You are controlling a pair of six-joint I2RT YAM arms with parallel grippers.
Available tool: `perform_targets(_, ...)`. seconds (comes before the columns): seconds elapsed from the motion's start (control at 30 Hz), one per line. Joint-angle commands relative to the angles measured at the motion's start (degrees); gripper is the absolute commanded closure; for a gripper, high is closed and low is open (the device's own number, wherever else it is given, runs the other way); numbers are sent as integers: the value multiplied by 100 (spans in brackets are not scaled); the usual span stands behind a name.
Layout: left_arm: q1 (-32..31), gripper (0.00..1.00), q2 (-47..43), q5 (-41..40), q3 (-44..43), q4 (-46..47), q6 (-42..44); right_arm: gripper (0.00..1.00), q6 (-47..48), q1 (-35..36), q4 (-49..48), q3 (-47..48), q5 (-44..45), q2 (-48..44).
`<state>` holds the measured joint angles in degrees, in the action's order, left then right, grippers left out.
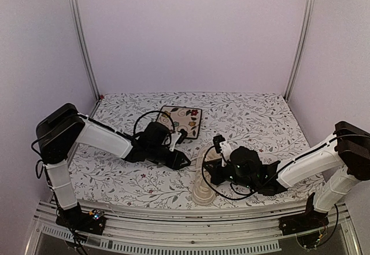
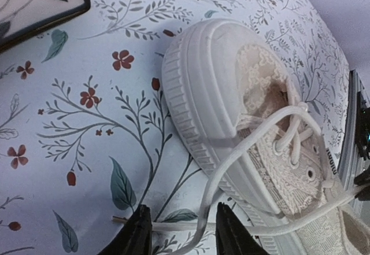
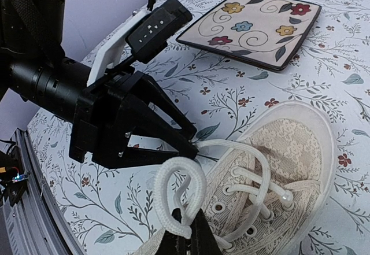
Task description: Tie the shoes
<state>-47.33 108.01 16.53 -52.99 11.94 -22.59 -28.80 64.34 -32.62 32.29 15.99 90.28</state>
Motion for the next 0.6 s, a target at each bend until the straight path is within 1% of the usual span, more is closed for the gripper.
perform_targets(0.0,53,61,-98,251,134,318,-64,98,-90,-22,-16,88,89,50)
perform_targets(0.07,45,62,-76,277,126,277,-66,98,-94,-20,-16,101,93,66)
perform_targets(0.17,36,69,-24,327,113,236,-102,98,-92,-20,-16,126,80,101)
perform_targets(0.3,9,73,10,354,122,238,-142,98,-94,-21,-16,131,80,113)
perform_targets(0.57,-11,75,142,294,29,108,-208,98,-93,-19,-16,131,89,113)
